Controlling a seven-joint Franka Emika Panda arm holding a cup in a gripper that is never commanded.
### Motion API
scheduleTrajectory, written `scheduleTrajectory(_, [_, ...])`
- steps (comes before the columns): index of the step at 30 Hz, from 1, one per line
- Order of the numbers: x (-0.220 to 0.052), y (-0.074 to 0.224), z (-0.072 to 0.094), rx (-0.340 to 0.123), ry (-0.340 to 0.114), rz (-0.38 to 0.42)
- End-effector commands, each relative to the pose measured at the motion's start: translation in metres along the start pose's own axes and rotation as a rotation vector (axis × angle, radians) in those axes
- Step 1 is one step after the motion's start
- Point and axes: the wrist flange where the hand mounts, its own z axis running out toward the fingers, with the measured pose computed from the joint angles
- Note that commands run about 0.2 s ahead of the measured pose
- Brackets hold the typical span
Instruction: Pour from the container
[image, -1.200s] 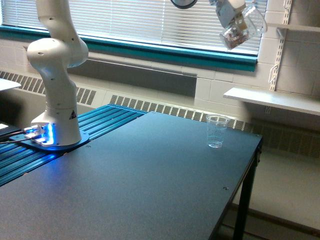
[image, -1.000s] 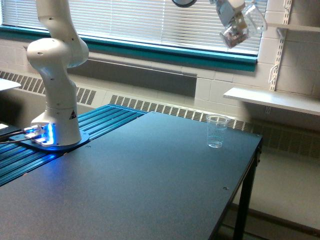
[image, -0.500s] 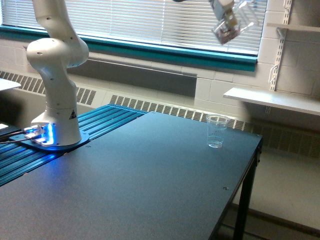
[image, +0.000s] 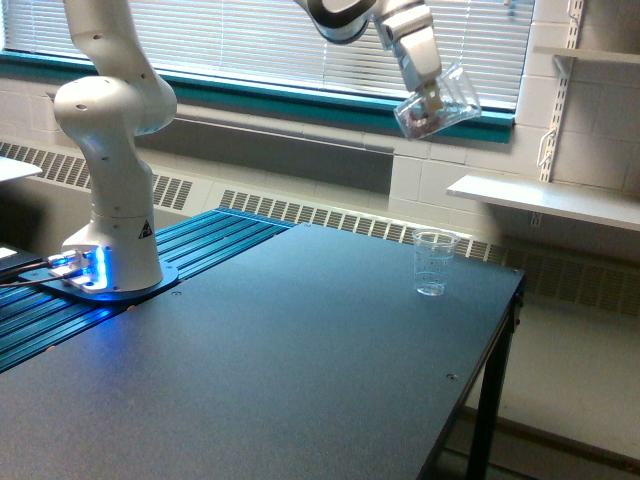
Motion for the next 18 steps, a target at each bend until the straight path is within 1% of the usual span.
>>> scheduleTrajectory(1, [-0.031, -0.02, 0.007, 0.011, -0.014, -0.021])
scheduleTrajectory(5, [-0.049, -0.028, 0.016, 0.015, -0.043, -0.025])
scheduleTrajectory(11, [-0.077, -0.04, 0.032, 0.026, -0.103, -0.047])
scheduleTrajectory(14, [-0.09, -0.043, 0.042, 0.023, -0.133, -0.052])
scheduleTrajectory(18, [-0.106, -0.045, 0.058, 0.021, -0.183, -0.052])
